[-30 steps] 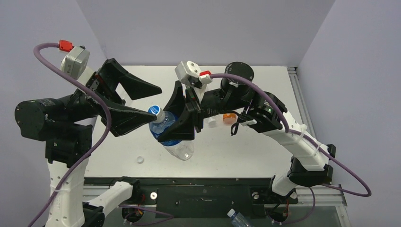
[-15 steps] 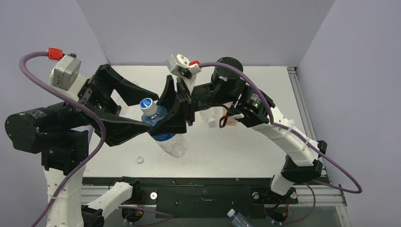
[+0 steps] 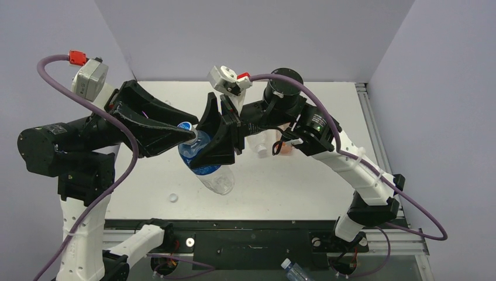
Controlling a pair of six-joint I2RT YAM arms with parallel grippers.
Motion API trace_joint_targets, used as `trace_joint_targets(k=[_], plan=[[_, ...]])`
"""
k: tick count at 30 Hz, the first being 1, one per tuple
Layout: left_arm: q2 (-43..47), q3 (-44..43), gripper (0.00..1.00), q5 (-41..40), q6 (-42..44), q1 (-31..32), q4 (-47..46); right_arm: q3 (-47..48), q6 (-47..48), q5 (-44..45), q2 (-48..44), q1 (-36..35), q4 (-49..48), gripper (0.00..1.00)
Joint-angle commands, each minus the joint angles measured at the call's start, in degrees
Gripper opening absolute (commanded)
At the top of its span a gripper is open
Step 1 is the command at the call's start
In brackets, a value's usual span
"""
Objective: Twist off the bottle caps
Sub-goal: Unscrew the bottle cap from the plastic bottle.
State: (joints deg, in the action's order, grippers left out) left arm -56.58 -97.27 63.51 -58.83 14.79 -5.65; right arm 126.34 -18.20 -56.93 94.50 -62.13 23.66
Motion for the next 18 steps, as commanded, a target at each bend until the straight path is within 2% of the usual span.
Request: trace_joint_targets(k=[1,4,5,6,8,13,18], plan=[[1.2,-1.5,0.02,3.7,-0.6,1.2,-4.1,0.8,-2.0,0.3,0.4,2.3,-4.4,0.0],[1.3,-1.4,0.0,3.5,-0.5,1.2,-4.7,-1.5,-4.8,-2.1,-0.2,3.1,-8.5,0.0],[1.3,-1.4,0.14,3.5,-0.5,1.3,-4.8,-2.2,-7.7,-2.7,-0.4,3.6,-12.2,0.0],[1.4,-1.4,0.4,3.4,-0.6,1.3,-4.8,-3.7,-9.4,-3.9,-0.6,3.7,-14.2,0.0],[1.4,-1.5,0.54,3.4,-0.5,1.3,-4.5,-4.8,-12.9,-5.2,-0.5,4.2,-19.0,0.0],[1.3,-1.5,0.55,3.8,-0.6,1.5,-5.1,-4.6,-15.4,-5.9,0.3,4.3,-21.7,0.0],[1.3,-1.2,0.28,3.8,0.0,1.6,-5.7,-3.1,-15.8,-5.8,1.6,4.3,-20.6,0.0]])
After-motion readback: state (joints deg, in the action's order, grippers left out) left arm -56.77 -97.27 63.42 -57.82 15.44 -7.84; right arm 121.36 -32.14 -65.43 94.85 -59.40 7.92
